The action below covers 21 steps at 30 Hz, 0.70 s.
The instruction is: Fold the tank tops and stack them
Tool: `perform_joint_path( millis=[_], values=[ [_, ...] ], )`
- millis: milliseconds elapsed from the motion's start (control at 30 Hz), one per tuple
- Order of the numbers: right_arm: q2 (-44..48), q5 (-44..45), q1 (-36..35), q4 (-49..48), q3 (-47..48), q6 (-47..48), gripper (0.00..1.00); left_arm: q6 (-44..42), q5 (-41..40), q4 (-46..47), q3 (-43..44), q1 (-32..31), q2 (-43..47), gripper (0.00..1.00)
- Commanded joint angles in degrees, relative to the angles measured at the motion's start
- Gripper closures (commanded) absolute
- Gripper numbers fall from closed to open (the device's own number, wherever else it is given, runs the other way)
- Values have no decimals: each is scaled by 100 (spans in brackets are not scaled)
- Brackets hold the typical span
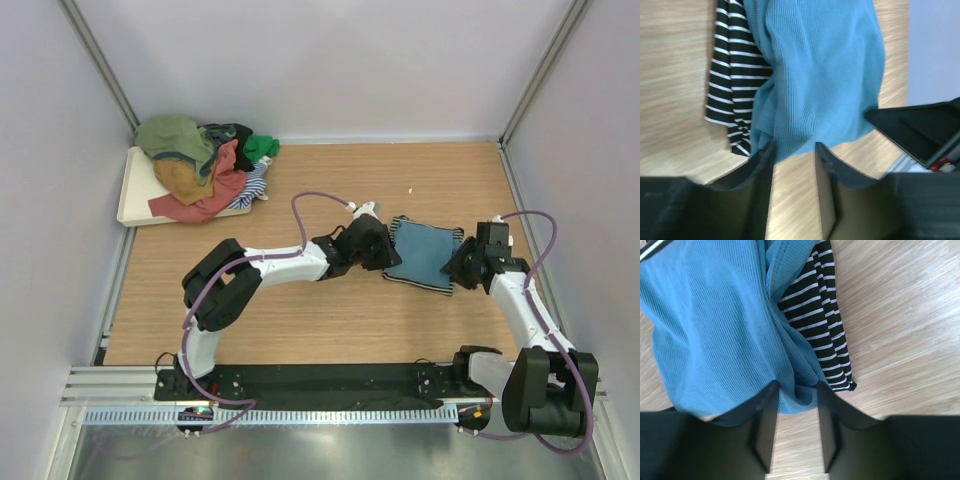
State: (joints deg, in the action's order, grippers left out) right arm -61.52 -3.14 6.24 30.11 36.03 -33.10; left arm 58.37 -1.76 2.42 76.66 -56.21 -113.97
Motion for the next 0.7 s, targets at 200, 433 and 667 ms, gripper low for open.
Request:
perform_joint_path(
  millis=[200, 433, 667],
  values=[
    [192, -144, 26, 503, 193, -486, 99, 192, 315, 119, -37, -66, 42, 93],
    [149, 586, 26, 1445, 791, -847, 99, 561, 729, -224, 68, -14, 7, 98],
    [-308, 928, 26, 1094, 563, -830, 83, 422, 871, -575, 332, 22, -318, 66]
  ],
)
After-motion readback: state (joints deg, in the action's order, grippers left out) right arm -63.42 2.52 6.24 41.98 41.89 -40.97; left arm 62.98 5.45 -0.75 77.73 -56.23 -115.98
